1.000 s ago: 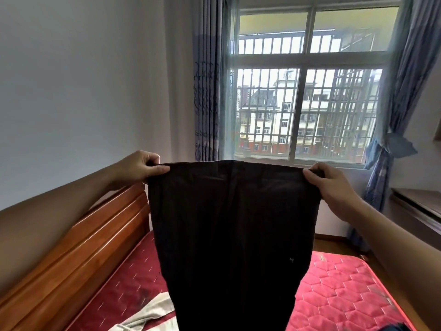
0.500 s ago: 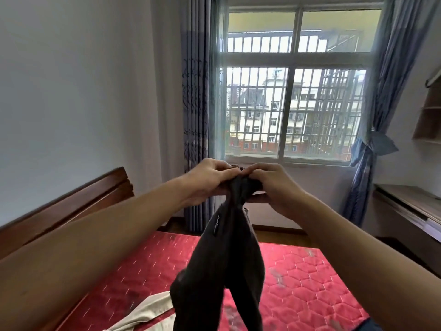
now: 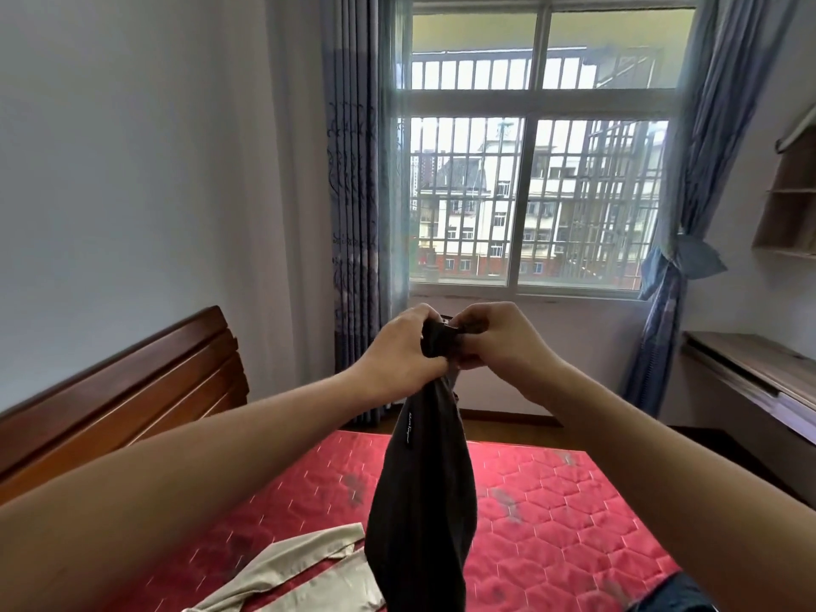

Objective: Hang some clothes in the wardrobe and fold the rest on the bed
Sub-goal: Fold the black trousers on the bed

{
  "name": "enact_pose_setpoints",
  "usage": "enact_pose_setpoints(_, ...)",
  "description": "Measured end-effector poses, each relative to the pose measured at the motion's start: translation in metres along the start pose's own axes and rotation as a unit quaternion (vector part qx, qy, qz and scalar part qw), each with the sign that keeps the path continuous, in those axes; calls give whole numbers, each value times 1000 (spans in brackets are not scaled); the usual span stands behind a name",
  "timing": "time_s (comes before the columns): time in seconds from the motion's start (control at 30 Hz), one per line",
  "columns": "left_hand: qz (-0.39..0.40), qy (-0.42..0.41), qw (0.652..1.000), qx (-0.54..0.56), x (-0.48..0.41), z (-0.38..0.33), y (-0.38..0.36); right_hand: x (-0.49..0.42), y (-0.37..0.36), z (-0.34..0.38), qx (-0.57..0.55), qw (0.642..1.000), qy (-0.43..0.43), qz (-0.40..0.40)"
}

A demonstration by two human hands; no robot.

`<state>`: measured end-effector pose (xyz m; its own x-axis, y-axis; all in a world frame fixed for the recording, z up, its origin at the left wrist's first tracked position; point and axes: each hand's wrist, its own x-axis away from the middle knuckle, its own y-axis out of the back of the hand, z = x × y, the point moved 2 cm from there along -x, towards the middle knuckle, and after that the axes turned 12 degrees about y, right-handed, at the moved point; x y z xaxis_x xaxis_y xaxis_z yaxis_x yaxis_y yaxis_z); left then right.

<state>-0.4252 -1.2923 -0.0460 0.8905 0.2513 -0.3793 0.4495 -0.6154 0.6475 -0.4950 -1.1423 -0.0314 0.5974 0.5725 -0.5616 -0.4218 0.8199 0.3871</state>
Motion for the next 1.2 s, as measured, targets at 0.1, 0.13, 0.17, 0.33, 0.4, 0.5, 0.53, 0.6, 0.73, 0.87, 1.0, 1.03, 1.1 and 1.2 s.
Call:
enact_pose_setpoints(0.1, 10, 20, 997, 73, -5, 8, 7, -10, 14, -19, 246, 966, 25, 74)
enact_pose_setpoints(0.13, 10, 29, 994, 105, -7, 11, 14, -11, 24, -28, 331, 937, 3, 106)
enact_pose_setpoints(0.17, 16, 37, 989, 142, -10, 13, 22, -10, 34, -36, 385, 912, -26, 135)
enact_pose_setpoints(0.33, 118, 54, 971, 201, -24, 27, 62, -5, 62, -46, 258, 947, -59, 180)
enact_pose_setpoints(0.4, 135, 79, 968, 194, -28, 33, 68, -7, 62, -33, 183, 971, -40, 147)
enact_pose_setpoints(0.5, 118, 93, 982, 110, -35, 38, 79, -10, 59, -14, 9, 999, -12, 43)
enact_pose_setpoints(0.53, 110, 93, 988, 64, -38, 38, 85, -10, 57, -8, -36, 999, -3, 15)
enact_pose_setpoints(0.6, 121, 79, 989, -28, -43, 31, 96, -11, 51, 2, -54, 998, 26, -11)
enact_pose_setpoints(0.73, 175, 10, 970, -170, -50, -9, 93, -12, 31, 19, -62, 994, 84, 15)
enact_pose_setpoints(0.87, 232, -44, 955, -182, -52, -38, 61, -13, 27, 22, -53, 994, 100, 2)
enact_pose_setpoints(1.0, 199, -63, 969, -132, -61, -41, 65, 13, 37, -25, -134, 986, -56, 81)
enact_pose_setpoints(1.03, 188, -61, 973, -119, -64, -41, 70, 28, 34, -46, -143, 975, -109, 129)
enact_pose_setpoints(1.1, 166, -52, 979, -103, -69, -42, 84, 61, 32, -93, -33, 959, -177, 217)
enact_pose_setpoints(1.2, 139, -34, 985, -96, -78, -41, 110, 106, 39, -147, 141, 912, -272, 272)
